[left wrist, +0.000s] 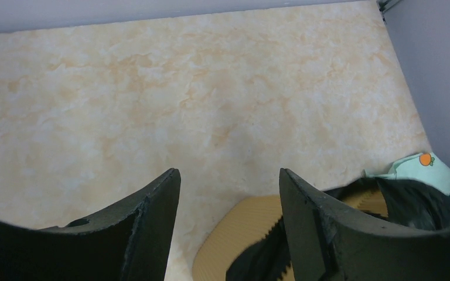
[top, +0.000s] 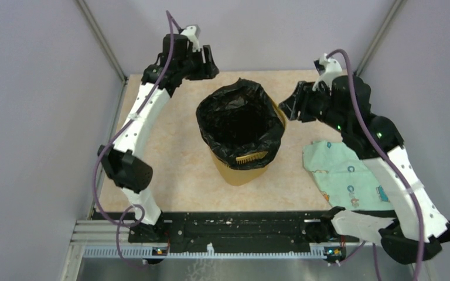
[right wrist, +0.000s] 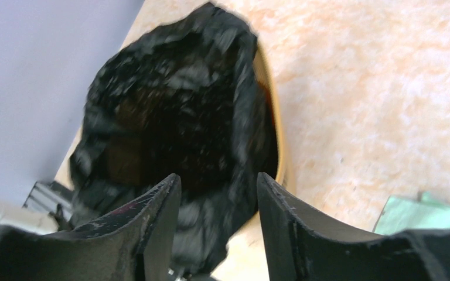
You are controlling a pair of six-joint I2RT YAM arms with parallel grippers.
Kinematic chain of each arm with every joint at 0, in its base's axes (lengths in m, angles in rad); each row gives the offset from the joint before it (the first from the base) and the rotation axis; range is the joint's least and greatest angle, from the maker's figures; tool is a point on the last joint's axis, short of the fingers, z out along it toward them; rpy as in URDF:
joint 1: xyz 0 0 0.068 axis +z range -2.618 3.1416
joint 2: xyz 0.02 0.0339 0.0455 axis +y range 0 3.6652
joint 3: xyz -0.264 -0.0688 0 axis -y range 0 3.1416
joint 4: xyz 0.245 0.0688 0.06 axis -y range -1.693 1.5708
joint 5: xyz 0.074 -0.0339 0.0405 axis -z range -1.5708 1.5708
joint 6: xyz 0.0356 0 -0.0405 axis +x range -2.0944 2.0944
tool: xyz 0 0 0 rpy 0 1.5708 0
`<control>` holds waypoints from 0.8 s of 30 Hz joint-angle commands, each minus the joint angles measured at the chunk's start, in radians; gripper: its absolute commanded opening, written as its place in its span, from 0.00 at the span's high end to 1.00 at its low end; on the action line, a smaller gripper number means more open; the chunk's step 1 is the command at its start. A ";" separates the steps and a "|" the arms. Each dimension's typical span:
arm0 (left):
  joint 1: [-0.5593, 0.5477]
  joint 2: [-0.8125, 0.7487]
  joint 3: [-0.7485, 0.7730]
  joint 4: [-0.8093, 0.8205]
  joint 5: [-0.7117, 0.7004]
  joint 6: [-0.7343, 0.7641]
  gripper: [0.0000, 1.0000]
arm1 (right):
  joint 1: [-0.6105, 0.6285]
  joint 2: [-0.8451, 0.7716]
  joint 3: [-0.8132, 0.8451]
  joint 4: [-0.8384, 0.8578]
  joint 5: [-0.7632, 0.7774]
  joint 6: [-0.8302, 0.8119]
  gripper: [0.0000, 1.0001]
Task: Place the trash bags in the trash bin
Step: Place the trash bag in the trash bin.
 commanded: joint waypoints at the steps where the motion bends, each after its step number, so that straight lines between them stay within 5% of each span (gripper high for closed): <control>1: -0.004 -0.240 -0.161 -0.007 -0.057 -0.011 0.31 | -0.152 0.126 0.063 0.035 -0.208 -0.107 0.52; 9: -0.014 -0.470 -0.443 -0.037 -0.002 -0.050 0.31 | -0.164 0.200 0.035 0.071 -0.314 -0.119 0.54; 24: -0.124 -0.607 -0.526 -0.185 -0.033 -0.087 0.32 | -0.158 0.140 -0.093 0.105 -0.221 -0.074 0.49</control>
